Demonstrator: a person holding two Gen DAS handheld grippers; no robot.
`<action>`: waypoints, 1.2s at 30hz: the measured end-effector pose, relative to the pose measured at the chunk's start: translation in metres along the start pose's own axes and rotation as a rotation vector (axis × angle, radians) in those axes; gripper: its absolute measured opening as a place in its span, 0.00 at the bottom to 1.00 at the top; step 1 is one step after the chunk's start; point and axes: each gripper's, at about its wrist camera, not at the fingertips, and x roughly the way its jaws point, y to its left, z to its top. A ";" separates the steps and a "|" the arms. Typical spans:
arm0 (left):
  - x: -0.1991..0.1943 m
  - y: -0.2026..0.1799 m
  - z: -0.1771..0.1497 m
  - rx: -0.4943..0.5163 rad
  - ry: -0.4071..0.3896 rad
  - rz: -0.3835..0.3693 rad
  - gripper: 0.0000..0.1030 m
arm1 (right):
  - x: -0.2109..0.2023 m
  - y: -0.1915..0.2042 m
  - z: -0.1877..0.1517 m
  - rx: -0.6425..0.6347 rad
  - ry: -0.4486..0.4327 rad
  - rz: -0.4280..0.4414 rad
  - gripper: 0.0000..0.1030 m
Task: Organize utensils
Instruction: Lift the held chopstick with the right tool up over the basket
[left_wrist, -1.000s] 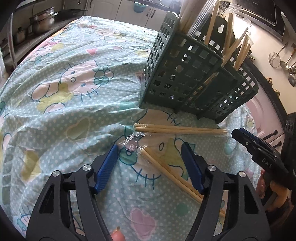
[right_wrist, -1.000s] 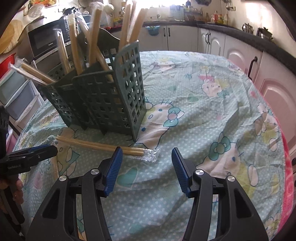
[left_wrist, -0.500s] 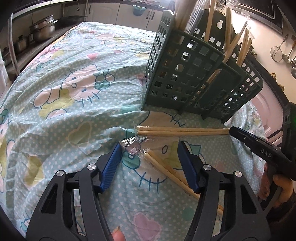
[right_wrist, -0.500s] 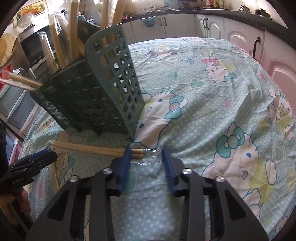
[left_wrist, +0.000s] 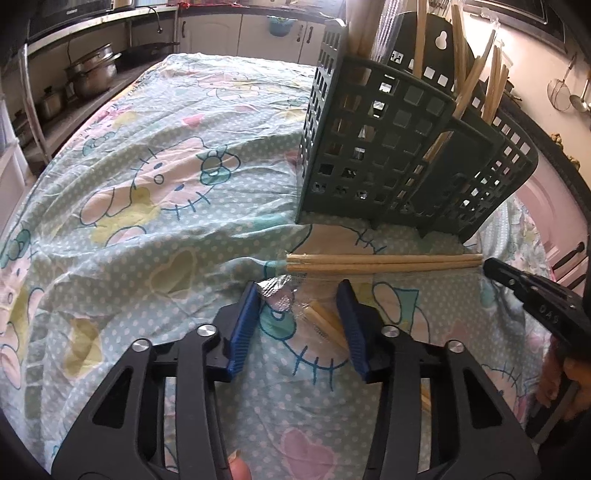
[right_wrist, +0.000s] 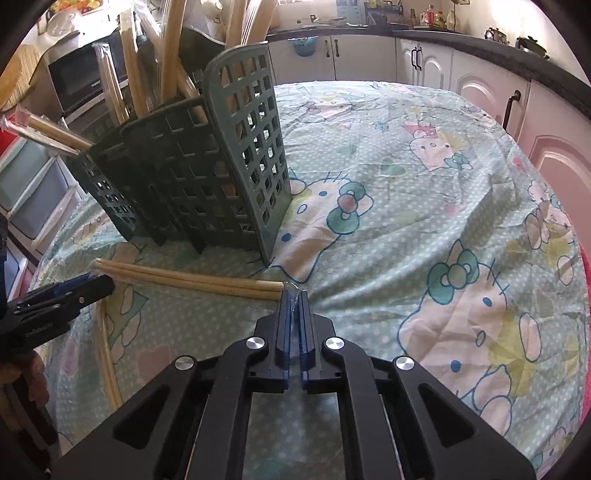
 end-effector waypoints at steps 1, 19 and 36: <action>0.000 0.001 0.000 -0.001 0.000 0.000 0.31 | -0.001 -0.001 0.000 0.009 -0.001 0.008 0.03; -0.017 0.023 0.006 -0.059 -0.004 -0.100 0.01 | -0.070 0.017 0.007 -0.060 -0.164 0.008 0.02; -0.111 -0.011 0.025 0.047 -0.214 -0.213 0.00 | -0.136 0.060 0.017 -0.225 -0.306 0.023 0.02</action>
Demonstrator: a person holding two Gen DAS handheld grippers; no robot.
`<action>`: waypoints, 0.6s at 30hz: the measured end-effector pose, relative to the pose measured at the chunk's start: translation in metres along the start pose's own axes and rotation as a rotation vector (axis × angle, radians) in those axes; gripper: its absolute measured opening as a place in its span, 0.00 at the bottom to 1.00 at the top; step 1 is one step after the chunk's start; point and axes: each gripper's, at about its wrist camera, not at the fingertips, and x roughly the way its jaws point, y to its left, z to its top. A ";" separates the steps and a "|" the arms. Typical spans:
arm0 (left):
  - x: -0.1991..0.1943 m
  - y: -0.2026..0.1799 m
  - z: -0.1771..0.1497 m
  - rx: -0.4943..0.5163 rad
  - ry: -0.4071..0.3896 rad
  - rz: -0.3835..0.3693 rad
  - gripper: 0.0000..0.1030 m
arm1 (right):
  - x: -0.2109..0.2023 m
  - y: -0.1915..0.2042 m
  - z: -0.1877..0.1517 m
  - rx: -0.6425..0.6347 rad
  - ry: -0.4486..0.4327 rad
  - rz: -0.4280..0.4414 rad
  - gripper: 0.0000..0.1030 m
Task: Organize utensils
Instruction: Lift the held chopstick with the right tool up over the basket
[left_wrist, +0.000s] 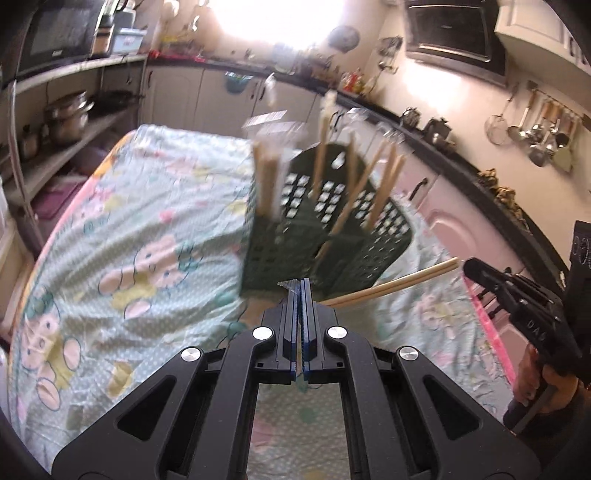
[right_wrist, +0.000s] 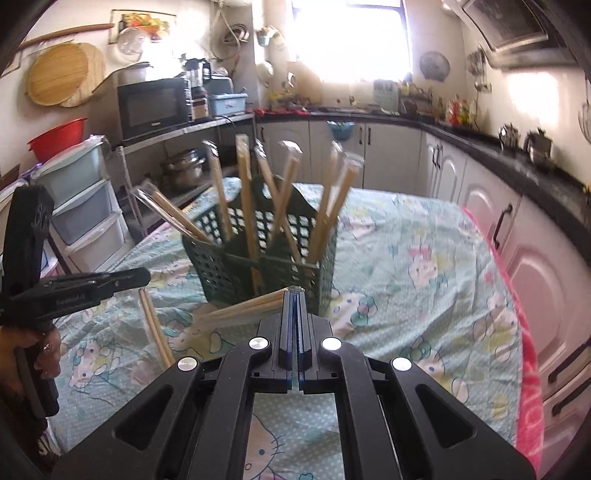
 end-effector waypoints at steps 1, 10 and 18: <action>-0.004 -0.003 0.003 0.007 -0.010 -0.006 0.00 | -0.003 0.003 0.002 -0.012 -0.009 -0.004 0.02; -0.031 -0.023 0.022 0.048 -0.078 -0.041 0.00 | -0.030 0.021 0.018 -0.107 -0.080 -0.027 0.02; -0.047 -0.039 0.040 0.086 -0.127 -0.062 0.00 | -0.049 0.029 0.031 -0.151 -0.132 -0.026 0.02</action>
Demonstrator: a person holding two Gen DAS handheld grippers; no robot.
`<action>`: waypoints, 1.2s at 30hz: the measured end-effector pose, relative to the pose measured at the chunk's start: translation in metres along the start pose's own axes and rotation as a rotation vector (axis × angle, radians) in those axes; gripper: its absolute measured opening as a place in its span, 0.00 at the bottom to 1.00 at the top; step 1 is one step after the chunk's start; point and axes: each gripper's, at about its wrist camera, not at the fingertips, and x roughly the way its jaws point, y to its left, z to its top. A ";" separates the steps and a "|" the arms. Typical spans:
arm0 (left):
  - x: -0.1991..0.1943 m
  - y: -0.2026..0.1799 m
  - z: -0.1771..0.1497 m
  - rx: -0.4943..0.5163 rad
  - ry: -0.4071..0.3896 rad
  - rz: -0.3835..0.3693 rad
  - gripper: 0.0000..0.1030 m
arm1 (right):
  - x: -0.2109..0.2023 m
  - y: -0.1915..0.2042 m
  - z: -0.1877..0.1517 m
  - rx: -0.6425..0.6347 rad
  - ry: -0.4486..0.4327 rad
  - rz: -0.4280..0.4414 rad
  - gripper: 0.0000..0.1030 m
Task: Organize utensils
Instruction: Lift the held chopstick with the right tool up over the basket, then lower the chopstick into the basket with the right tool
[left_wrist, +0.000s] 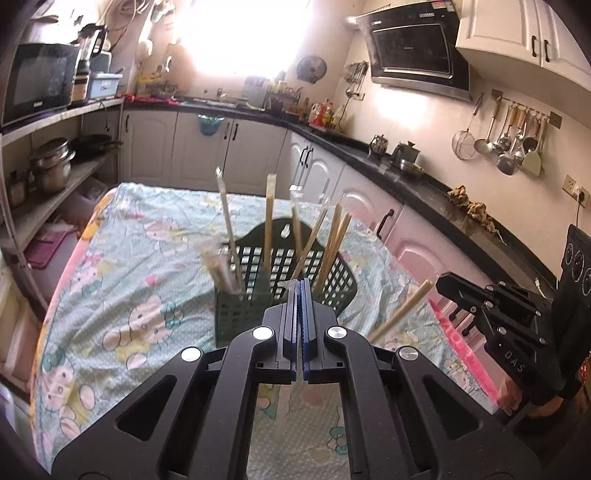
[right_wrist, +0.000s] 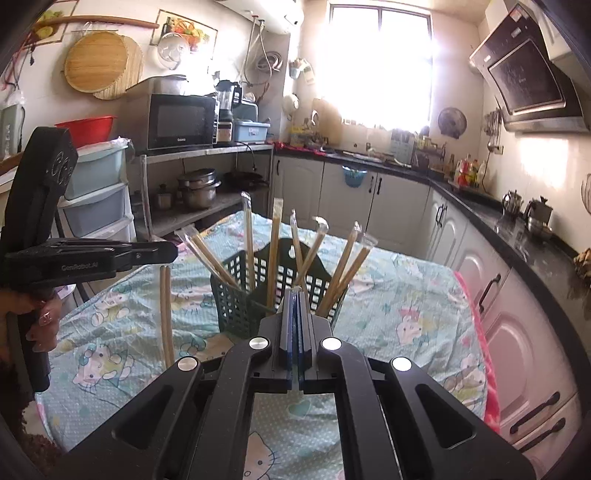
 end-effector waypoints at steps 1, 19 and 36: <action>-0.002 -0.002 0.003 0.006 -0.006 -0.002 0.00 | -0.003 0.001 0.002 -0.003 -0.005 -0.001 0.02; -0.014 -0.032 0.075 0.080 -0.135 -0.046 0.00 | -0.041 -0.011 0.068 -0.041 -0.185 -0.041 0.02; -0.001 -0.044 0.147 0.059 -0.261 -0.072 0.00 | -0.034 -0.039 0.125 -0.028 -0.293 -0.106 0.02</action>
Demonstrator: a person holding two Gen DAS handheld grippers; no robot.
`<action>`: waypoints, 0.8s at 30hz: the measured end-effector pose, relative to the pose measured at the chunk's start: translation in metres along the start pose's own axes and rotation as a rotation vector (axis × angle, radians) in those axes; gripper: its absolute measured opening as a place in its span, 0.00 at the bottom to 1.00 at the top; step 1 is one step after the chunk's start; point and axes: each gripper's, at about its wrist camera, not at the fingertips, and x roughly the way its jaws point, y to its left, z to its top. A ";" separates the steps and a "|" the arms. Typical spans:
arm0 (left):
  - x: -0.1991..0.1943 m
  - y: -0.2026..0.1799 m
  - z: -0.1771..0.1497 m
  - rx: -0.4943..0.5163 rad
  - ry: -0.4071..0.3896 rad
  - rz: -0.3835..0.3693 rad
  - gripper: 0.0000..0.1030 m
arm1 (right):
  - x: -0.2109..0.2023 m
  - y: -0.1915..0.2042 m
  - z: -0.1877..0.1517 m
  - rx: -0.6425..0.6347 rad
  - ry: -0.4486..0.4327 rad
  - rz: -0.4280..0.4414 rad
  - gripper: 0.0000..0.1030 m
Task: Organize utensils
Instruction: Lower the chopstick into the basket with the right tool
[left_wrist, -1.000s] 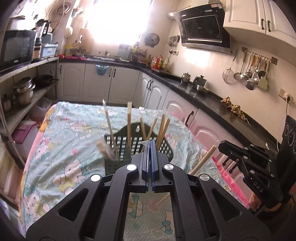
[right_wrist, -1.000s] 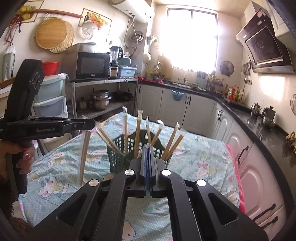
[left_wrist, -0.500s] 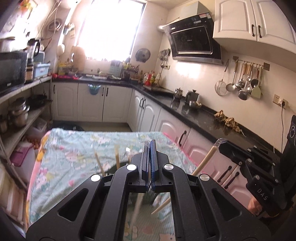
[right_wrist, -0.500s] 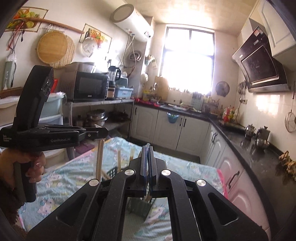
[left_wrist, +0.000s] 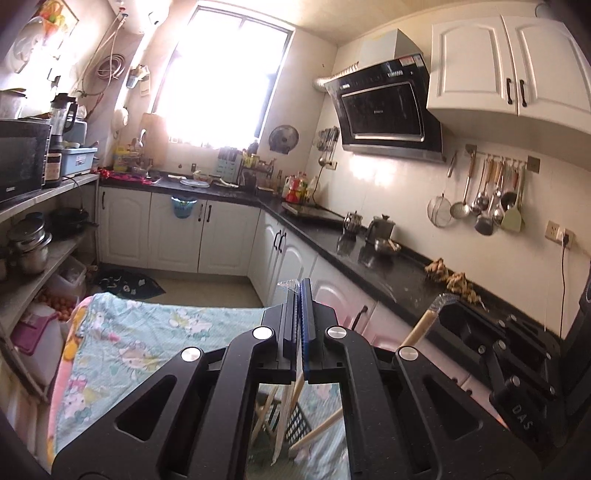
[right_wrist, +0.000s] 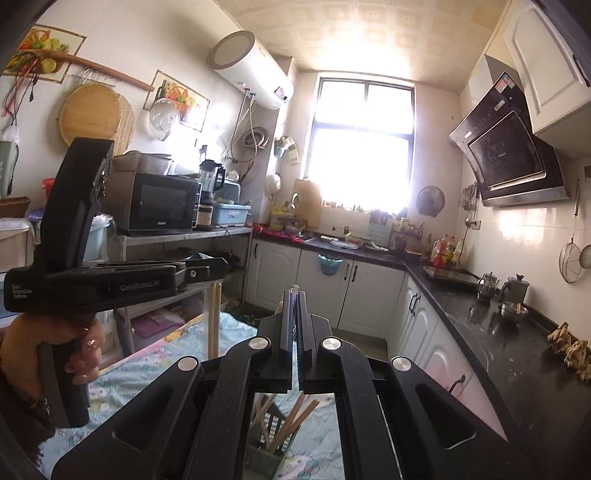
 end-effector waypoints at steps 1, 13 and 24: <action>0.003 0.001 0.002 -0.004 -0.009 0.003 0.00 | 0.002 -0.002 0.000 0.004 -0.001 -0.004 0.02; 0.041 0.013 -0.013 -0.037 -0.026 0.019 0.00 | 0.035 -0.012 -0.017 0.008 0.022 -0.037 0.02; 0.062 0.025 -0.041 -0.045 0.024 0.029 0.00 | 0.063 -0.010 -0.049 -0.008 0.092 -0.071 0.02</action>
